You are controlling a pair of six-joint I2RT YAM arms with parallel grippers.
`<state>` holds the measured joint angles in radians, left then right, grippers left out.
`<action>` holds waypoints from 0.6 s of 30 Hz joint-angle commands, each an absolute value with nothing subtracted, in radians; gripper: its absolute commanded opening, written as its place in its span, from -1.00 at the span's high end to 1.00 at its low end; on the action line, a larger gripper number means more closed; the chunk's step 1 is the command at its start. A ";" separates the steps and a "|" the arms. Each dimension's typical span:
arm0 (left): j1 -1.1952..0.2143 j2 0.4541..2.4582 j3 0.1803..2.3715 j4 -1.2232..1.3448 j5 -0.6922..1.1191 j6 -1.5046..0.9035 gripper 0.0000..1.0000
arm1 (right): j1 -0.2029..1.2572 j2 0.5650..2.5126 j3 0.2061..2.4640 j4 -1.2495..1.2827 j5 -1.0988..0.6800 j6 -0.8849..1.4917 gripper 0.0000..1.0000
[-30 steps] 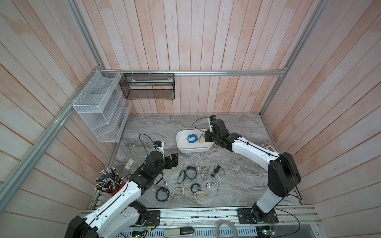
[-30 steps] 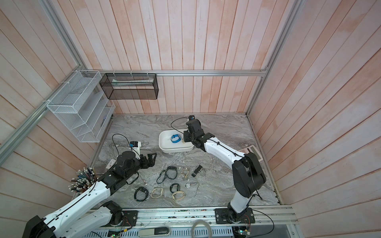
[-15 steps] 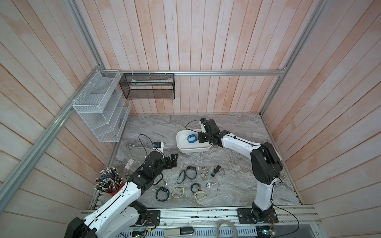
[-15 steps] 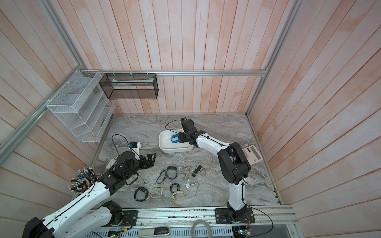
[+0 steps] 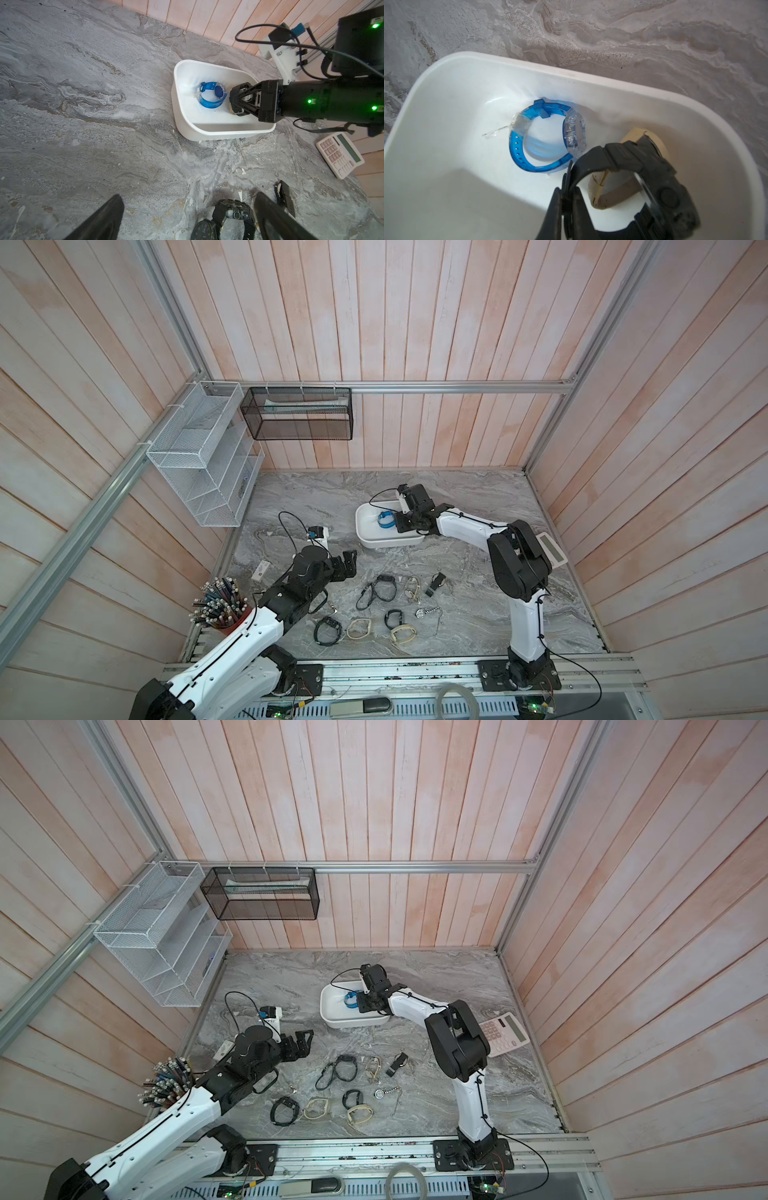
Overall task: Put the watch into the storage box
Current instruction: Place the watch in the storage box.
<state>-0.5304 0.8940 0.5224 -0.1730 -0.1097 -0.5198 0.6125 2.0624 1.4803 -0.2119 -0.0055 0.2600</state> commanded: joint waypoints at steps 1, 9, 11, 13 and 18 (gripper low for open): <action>-0.525 0.896 0.536 -0.174 -0.127 -0.517 -0.97 | 0.611 2.040 1.499 -0.210 -0.003 0.256 0.64; -0.526 0.925 0.546 -0.145 -0.118 -0.514 -0.98 | 0.610 1.894 1.468 -0.187 0.003 0.269 0.04; -0.525 0.936 0.549 -0.141 -0.113 -0.514 -0.98 | 0.609 1.852 1.446 -0.174 -0.002 0.277 -0.09; -0.525 0.943 0.554 -0.141 -0.106 -0.518 -0.98 | 0.608 1.793 1.404 -0.154 -0.005 0.288 -0.24; -0.526 0.950 0.548 -0.129 -0.102 -0.517 -0.98 | 0.606 1.615 1.189 -0.027 0.004 0.320 -0.49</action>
